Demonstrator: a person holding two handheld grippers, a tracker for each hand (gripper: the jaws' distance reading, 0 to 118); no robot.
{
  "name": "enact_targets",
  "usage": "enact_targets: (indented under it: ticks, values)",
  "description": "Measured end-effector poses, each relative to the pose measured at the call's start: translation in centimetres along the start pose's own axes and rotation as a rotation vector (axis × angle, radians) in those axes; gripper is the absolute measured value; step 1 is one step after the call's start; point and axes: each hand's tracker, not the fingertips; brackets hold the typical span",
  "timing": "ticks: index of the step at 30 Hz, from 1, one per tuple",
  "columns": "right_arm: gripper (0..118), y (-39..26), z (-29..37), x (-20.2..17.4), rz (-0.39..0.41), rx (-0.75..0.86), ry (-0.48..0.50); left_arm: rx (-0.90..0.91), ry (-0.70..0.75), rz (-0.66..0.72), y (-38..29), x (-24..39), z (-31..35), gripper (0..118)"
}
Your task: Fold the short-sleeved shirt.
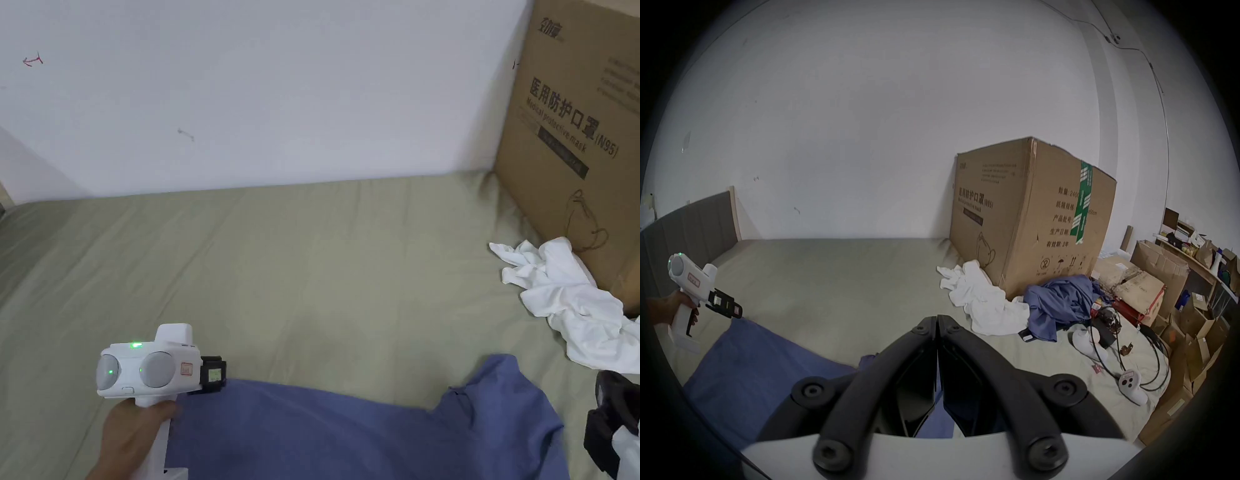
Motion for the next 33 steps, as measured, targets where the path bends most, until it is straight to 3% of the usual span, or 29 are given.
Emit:
enact_targets:
  ticks: [4,6,10,13,18,19,21,22,23,28,30,32,33]
  values:
    - [0,-1.1,-1.4,0.3,-0.01,-0.033,0.005,-0.057,0.031,-0.021,0.1,0.3,-3.0,81]
    - [0,-1.4,-1.8,0.2,-0.013,-0.046,0.001,-0.119,0.057,-0.014,-0.1,0.3,-4.3,63]
    - [0,-1.7,-2.2,0.3,-0.021,-0.071,-0.002,-0.103,0.033,0.016,-0.8,0.3,-4.4,55]
    - [0,-1.9,-3.3,0.7,-0.044,-0.114,0.001,-0.082,-0.026,-0.018,-0.8,0.7,-3.4,1]
    - [3,-3.4,-8.7,2.8,-0.068,-0.299,0.045,0.05,-0.048,-0.002,-1.3,1.1,0.9,1]
    - [10,-4.0,-10.2,3.4,-0.065,-0.328,0.046,0.069,-0.06,-0.002,-1.4,1.1,1.9,1]
    - [67,-5.0,-12.4,3.6,-0.036,-0.377,0.043,0.09,-0.083,-0.014,-1.7,1.0,4.1,1]
    - [89,-5.5,-13.4,3.7,-0.033,-0.398,0.05,0.1,-0.083,-0.021,-1.8,1.0,4.8,1]
    - [101,-6.0,-14.5,3.7,-0.034,-0.443,0.04,0.108,-0.086,-0.025,-1.9,1.0,5.6,1]
    - [97,-8.3,-18.1,2.8,0.007,-0.597,0.005,0.137,-0.098,-0.019,-2.1,0.9,7.7,1]
    - [75,-9.3,-18.8,2.7,0.017,-0.66,-0.003,0.141,-0.098,-0.009,-2.2,0.8,8.3,1]
    - [46,-9.4,-18.1,2.2,-0.009,-0.684,-0.002,0.146,-0.1,0.0,-2.4,0.5,8.7,1]
    - [37,-9.8,-18.0,2.4,-0.034,-0.697,0.005,0.147,-0.099,0.004,-2.4,0.4,8.6,1]
